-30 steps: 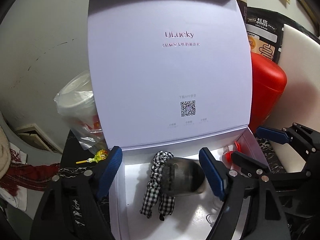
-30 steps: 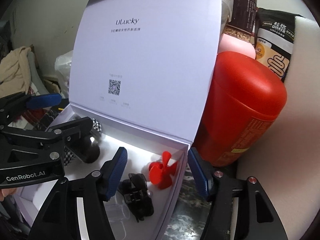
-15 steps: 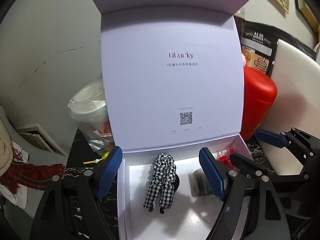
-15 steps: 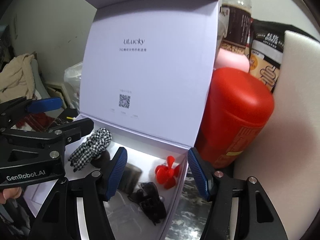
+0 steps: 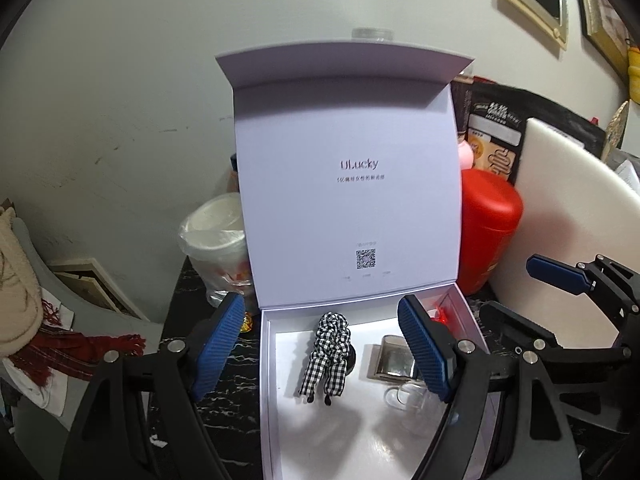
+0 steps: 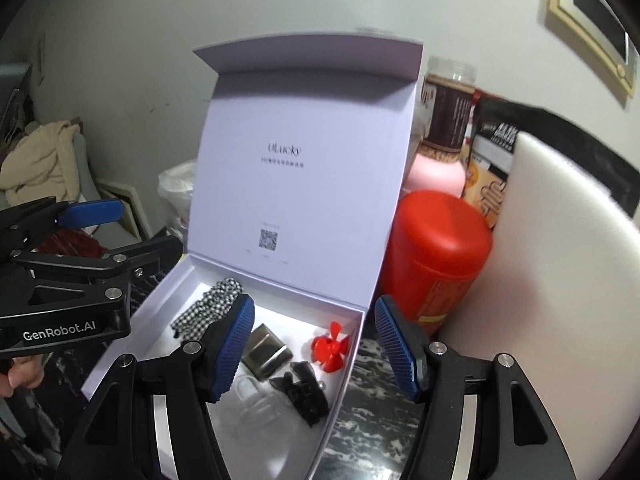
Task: Organize rigid objects
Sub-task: 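Raise both grippers up and out of the white box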
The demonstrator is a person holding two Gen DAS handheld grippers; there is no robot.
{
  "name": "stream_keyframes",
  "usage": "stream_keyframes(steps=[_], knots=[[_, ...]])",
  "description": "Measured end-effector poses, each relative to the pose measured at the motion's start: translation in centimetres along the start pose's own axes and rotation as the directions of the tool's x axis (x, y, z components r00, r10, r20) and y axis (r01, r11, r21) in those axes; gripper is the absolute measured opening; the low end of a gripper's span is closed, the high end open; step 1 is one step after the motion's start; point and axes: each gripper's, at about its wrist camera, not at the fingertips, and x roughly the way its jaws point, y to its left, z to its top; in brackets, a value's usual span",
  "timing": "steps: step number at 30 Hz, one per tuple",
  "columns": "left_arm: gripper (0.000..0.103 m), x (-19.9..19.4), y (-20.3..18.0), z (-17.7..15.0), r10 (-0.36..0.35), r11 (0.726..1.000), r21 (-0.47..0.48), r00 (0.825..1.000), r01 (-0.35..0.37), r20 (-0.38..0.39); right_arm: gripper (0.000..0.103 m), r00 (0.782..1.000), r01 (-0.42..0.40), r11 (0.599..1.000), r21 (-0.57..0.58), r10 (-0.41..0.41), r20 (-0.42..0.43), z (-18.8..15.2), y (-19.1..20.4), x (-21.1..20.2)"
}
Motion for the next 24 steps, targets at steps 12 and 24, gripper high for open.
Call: stream_keyframes(steps=[12,24], knots=[[0.079,-5.3,-0.5,-0.7,-0.005,1.0,0.025,0.999,0.003,0.051,0.064,0.998,0.021,1.0,-0.005,-0.021,0.057,-0.7,1.3,-5.4],[0.079,-8.5,-1.3,-3.2,-0.014,0.999,0.044,0.998,0.011,0.055,0.065,0.997,0.047,0.999,0.005,-0.048,0.063,-3.3,1.9,-8.7]])
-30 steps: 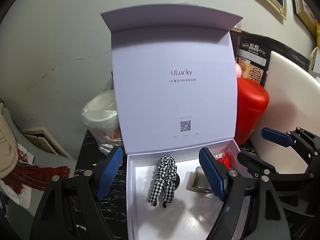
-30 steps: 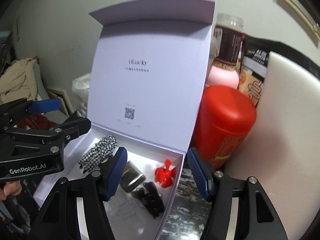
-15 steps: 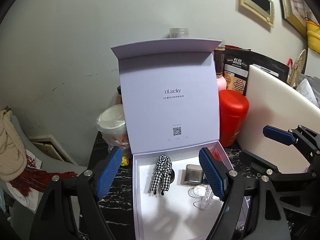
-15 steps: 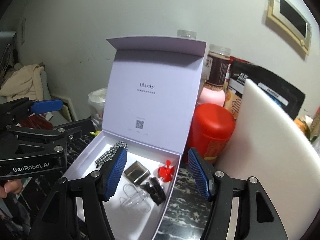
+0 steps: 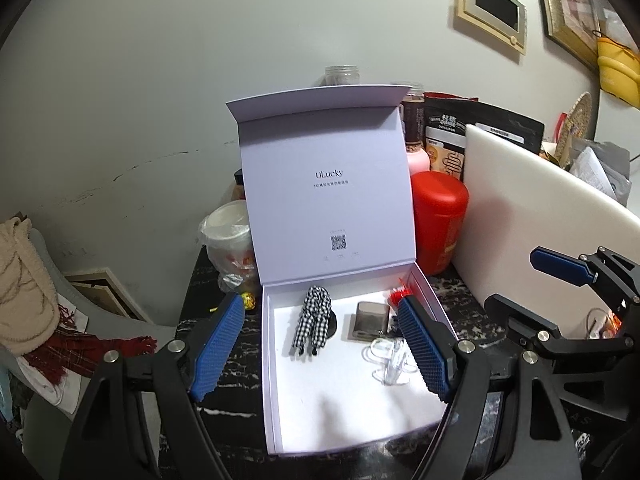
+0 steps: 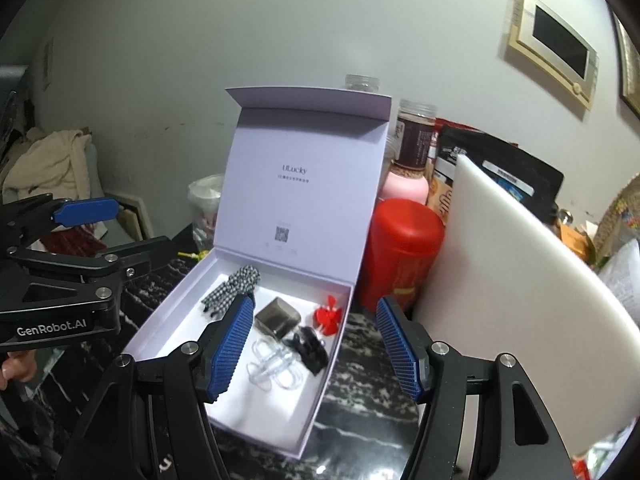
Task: Organize rigid objects
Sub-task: 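Raise both grippers up and out of the white box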
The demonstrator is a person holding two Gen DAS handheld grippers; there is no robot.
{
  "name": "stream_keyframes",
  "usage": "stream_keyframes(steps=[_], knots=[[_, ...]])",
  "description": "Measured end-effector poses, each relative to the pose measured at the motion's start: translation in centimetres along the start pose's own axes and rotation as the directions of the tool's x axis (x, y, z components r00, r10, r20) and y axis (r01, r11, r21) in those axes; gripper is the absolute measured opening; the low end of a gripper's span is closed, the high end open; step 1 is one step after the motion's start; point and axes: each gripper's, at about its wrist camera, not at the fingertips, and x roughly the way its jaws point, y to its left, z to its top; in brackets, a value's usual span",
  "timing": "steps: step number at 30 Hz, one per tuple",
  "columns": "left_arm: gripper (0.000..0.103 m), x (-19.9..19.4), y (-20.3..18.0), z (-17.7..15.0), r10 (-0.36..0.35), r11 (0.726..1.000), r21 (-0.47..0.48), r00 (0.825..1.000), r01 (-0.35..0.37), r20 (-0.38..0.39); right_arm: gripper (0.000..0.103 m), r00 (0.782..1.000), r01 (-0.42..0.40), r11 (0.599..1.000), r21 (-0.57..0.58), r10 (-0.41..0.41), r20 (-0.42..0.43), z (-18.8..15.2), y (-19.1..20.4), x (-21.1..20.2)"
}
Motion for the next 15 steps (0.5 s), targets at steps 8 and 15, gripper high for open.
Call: stream_keyframes(steps=[8,15], knots=[[0.079,-1.6,-0.6,-2.6,-0.016,1.0,-0.02,1.0,0.016,-0.016,0.065,1.0,0.014,1.0,0.028,-0.013,-0.02,-2.6,0.0,-1.7],[0.079,-2.5,-1.2,-4.7,-0.026,1.0,0.0,0.999,0.026,-0.041,0.065,0.998,0.011,0.998,0.054,-0.008,-0.056,-5.3,0.3,-2.6]])
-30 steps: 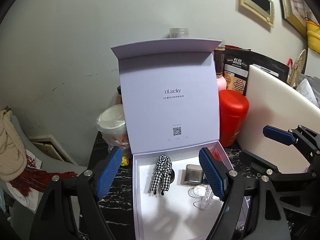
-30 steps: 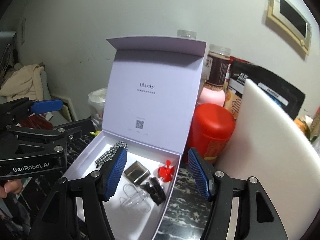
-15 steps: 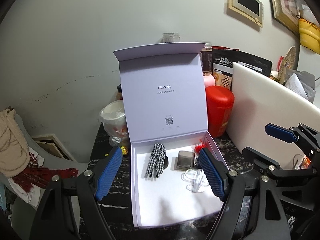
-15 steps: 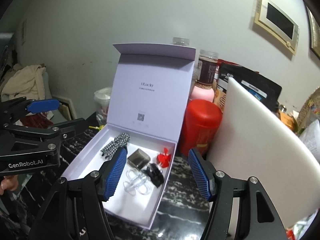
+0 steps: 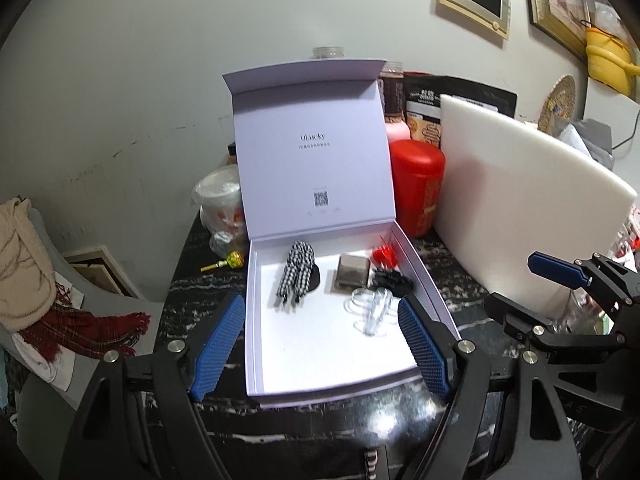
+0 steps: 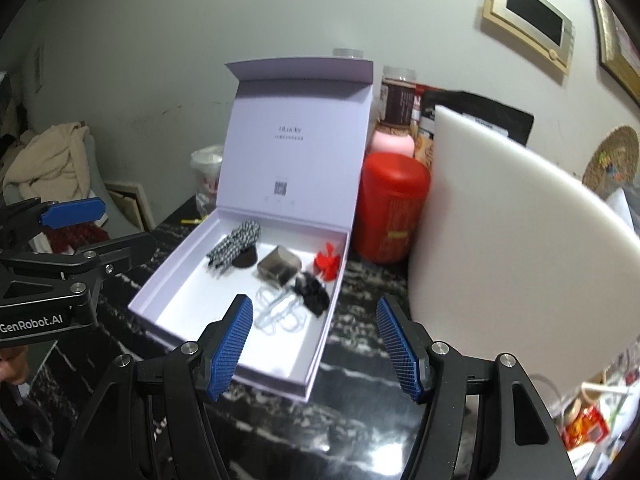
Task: Organize rigid objects
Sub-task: 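Raise both grippers up and out of the white box, then move both grippers toward the black lip gloss box and black claw clip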
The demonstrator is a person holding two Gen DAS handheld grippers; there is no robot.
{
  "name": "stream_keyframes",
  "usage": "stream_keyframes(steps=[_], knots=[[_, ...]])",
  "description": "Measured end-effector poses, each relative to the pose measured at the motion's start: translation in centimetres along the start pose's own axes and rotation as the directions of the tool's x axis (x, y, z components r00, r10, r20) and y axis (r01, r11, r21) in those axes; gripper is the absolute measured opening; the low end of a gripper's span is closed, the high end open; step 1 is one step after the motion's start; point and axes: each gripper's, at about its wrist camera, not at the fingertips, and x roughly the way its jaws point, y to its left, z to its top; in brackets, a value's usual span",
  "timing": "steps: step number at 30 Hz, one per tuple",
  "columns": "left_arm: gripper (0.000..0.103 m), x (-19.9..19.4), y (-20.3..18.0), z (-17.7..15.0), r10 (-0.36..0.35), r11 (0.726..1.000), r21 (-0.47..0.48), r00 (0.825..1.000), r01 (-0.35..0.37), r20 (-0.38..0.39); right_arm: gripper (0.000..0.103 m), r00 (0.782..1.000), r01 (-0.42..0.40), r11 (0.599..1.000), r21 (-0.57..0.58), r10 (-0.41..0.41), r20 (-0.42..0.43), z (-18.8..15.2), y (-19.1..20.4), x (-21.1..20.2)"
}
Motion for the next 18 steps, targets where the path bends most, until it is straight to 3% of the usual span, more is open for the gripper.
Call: stream_keyframes(steps=[18], knots=[[0.079,-0.3,-1.1,-5.6,-0.045,0.999,0.01,0.994,0.047,-0.095,0.065,0.995,-0.013,0.999,0.048,0.018,-0.097,-6.6,0.9,-0.7]])
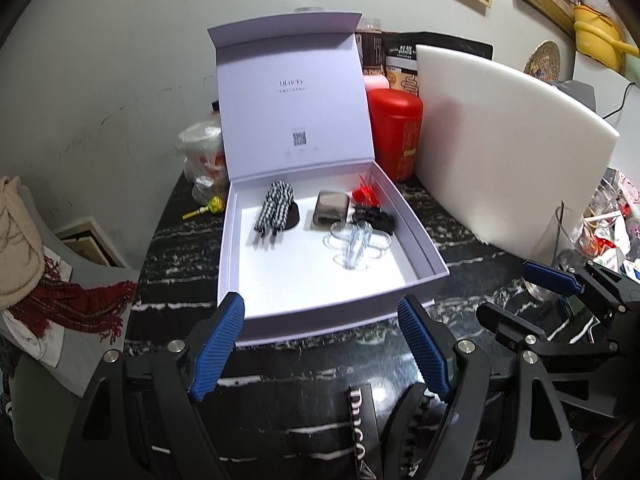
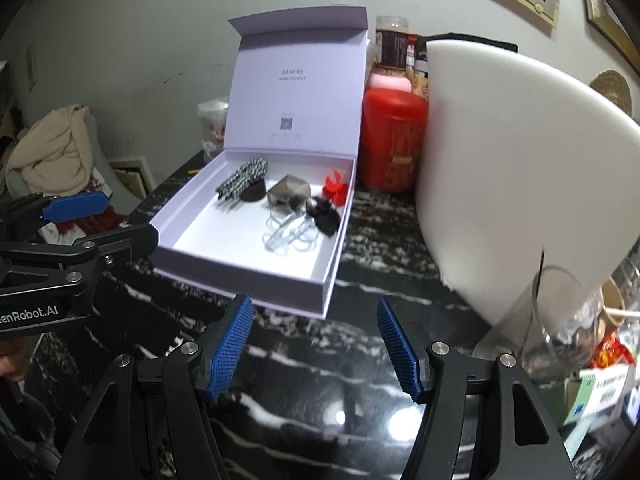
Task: Organize rigid objects
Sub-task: 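Move both grippers toward the black lip gloss box and black claw clip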
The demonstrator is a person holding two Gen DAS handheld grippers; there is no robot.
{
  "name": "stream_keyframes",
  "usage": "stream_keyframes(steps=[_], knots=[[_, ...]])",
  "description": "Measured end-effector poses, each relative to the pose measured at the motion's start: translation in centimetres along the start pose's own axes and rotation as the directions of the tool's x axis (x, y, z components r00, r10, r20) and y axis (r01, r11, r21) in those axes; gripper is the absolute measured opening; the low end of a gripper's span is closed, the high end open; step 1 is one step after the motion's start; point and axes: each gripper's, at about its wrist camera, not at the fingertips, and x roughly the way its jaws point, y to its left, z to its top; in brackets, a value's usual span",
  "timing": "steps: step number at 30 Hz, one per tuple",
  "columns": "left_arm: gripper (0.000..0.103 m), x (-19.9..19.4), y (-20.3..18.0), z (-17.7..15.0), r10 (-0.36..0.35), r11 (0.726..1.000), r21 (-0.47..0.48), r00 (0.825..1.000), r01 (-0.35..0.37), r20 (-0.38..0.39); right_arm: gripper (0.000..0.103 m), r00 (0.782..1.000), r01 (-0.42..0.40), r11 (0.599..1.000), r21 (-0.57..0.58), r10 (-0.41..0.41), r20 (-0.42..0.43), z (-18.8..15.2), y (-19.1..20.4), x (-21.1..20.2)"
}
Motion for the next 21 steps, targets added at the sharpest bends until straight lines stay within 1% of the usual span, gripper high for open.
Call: stream_keyframes(steps=[4,10,13,18,21], knots=[[0.079,0.2,0.0,-1.2,-0.019,1.0,-0.005,1.0,0.019,-0.025,0.065,1.0,-0.009,1.0,-0.015,0.009,-0.02,-1.2,0.7,-0.1],[0.079,0.4,0.3,-2.8,-0.011,1.0,-0.001,0.998,0.011,-0.055,0.068,0.998,-0.035,0.999,-0.029,0.033,-0.049,-2.9,1.9,-0.2],[0.079,0.5,0.4,-3.9,-0.021,1.0,0.011,0.997,0.022,-0.077,0.068,0.997,-0.053,0.998,-0.031,0.051,-0.064,-3.8,2.5,-0.3],[0.079,0.7,0.8,-5.3,-0.018,1.0,0.022,0.995,0.02,-0.103,0.07,0.992,-0.085,0.996,-0.033,0.081,-0.099,-5.3,3.5,-0.1],[0.079,0.7,0.8,-6.1,-0.032,0.998,0.044,0.993,0.037,-0.112,0.07,0.988,-0.104,0.994,-0.035,0.099,-0.12,-6.1,4.1,0.0]])
